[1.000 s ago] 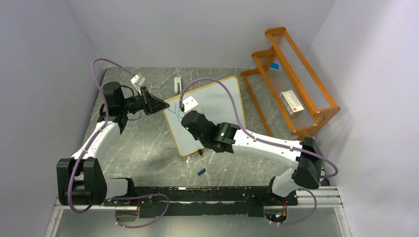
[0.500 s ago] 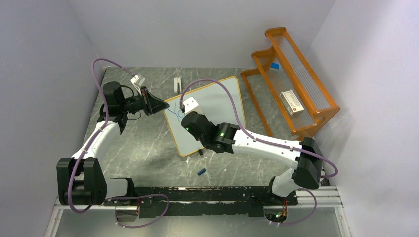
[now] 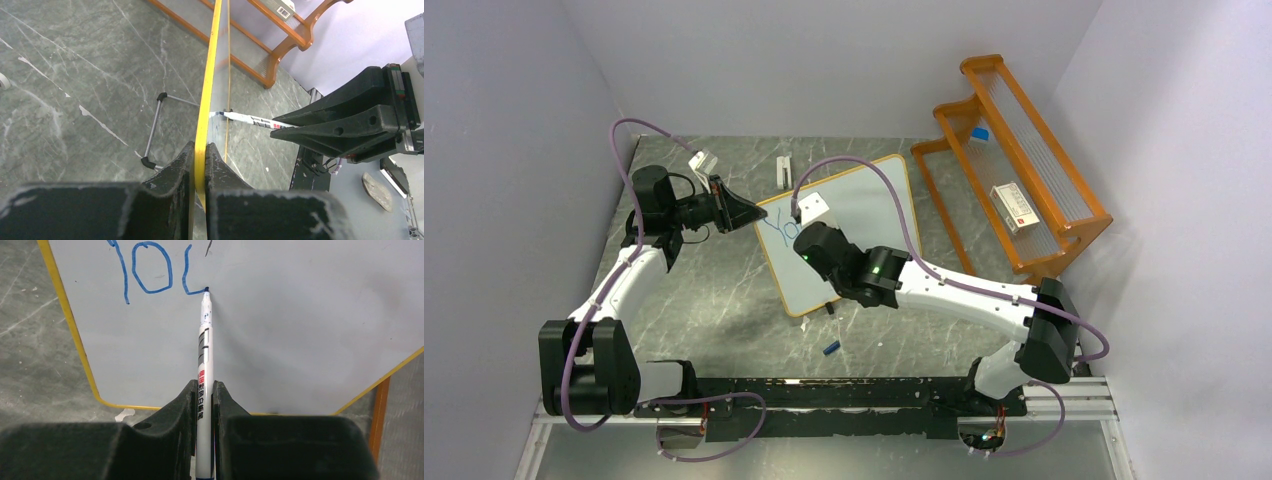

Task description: Write a sentence on the whiteboard

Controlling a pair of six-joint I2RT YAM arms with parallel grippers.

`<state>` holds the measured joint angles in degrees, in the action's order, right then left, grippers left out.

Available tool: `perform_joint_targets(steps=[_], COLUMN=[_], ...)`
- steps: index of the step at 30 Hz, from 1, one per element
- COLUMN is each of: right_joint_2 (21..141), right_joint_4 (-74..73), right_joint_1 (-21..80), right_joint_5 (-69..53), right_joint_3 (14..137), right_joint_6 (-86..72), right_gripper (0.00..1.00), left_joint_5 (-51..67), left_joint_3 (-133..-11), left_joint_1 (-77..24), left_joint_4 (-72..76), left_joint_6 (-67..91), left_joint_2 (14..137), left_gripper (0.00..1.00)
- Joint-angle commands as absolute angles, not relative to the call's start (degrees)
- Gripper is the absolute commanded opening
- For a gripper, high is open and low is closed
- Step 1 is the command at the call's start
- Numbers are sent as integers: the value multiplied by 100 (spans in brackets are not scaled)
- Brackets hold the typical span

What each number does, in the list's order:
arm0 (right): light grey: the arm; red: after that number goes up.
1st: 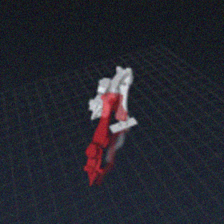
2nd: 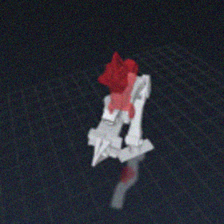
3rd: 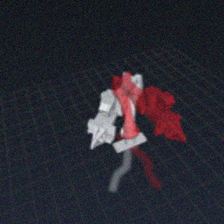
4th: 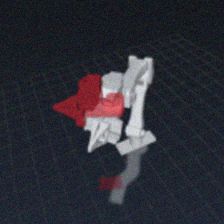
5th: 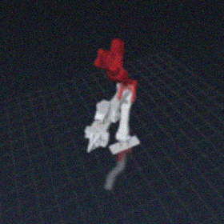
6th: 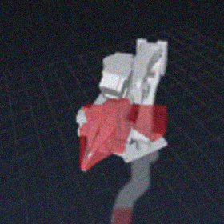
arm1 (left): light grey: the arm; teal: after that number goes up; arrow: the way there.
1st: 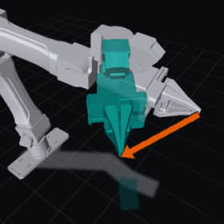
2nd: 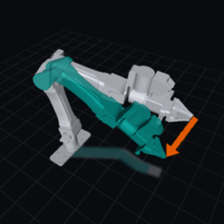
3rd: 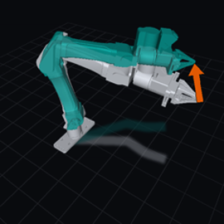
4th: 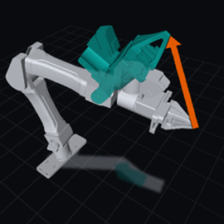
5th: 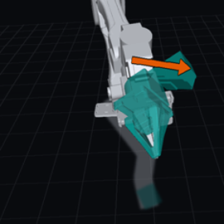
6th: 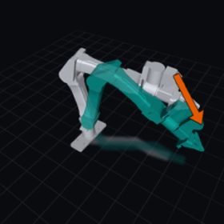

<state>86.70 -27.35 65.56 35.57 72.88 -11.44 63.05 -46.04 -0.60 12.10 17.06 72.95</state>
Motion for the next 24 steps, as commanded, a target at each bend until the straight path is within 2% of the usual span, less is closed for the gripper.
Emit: perform_joint_targets(steps=[1, 24], right_joint_2=[8629, 8794], right_joint_4=[-2461, -2370], right_joint_1=[6429, 6309], right_joint_5=[3709, 3592], right_joint_3=[7389, 7629], right_joint_6=[-1042, -901], right_gripper=[0, 0], left_joint_5=[6372, 6372], left_joint_3=[-4657, -4675], left_joint_1=[-195, -196], left_joint_4=[1073, 1067], left_joint_6=[1403, 1402], left_joint_2=[7356, 7392], left_gripper=[5, 5])
